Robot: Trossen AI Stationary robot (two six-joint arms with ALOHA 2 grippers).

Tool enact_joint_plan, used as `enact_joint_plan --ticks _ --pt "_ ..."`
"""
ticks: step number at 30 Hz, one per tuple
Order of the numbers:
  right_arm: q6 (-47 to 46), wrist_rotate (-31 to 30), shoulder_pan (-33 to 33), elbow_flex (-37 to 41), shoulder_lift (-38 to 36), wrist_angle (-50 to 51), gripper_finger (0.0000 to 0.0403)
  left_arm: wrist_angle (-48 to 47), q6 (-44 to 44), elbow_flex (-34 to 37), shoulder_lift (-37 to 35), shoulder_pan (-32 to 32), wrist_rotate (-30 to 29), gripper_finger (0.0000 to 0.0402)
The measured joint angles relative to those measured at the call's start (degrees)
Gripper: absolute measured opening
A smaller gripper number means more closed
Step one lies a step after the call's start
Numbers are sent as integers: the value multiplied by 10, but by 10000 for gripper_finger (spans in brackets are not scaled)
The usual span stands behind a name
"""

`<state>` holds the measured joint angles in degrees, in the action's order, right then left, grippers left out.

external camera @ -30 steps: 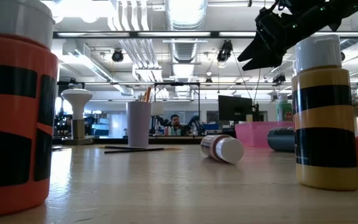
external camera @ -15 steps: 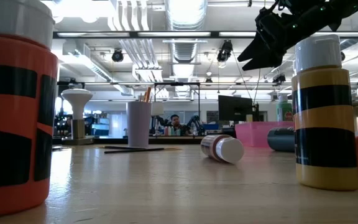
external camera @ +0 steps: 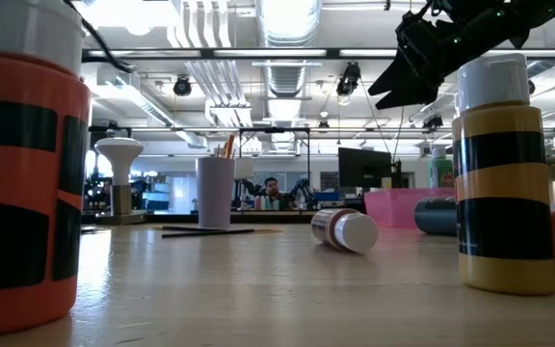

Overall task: Pick & Place Paint Supplies
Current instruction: Put the small gray paint bottle into the pink bin

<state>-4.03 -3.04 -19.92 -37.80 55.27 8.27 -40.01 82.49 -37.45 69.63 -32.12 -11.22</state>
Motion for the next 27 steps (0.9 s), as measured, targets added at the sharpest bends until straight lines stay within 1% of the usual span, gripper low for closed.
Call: enact_joint_plan --ticks 5,9,11,13,15,18,22,27 --pt "0 0 0 0 0 0 363 5 -124 -7 -8 81 -62 159" --pt "0 0 0 0 0 0 363 38 -258 -20 -13 160 -81 159" --pt "0 0 0 0 0 0 363 87 -330 -23 -14 197 -93 159" --pt "0 0 0 0 0 0 363 157 -405 -23 -14 231 -94 159" --pt "2 0 0 0 0 0 363 235 -477 -21 -13 258 -92 159" --pt "1 0 0 0 0 0 363 328 -570 -18 -12 292 -81 159" --pt "1 0 0 0 0 0 363 425 -655 -18 -12 324 -72 159" --pt "0 0 0 0 0 0 363 525 -735 -17 -11 357 -35 159"
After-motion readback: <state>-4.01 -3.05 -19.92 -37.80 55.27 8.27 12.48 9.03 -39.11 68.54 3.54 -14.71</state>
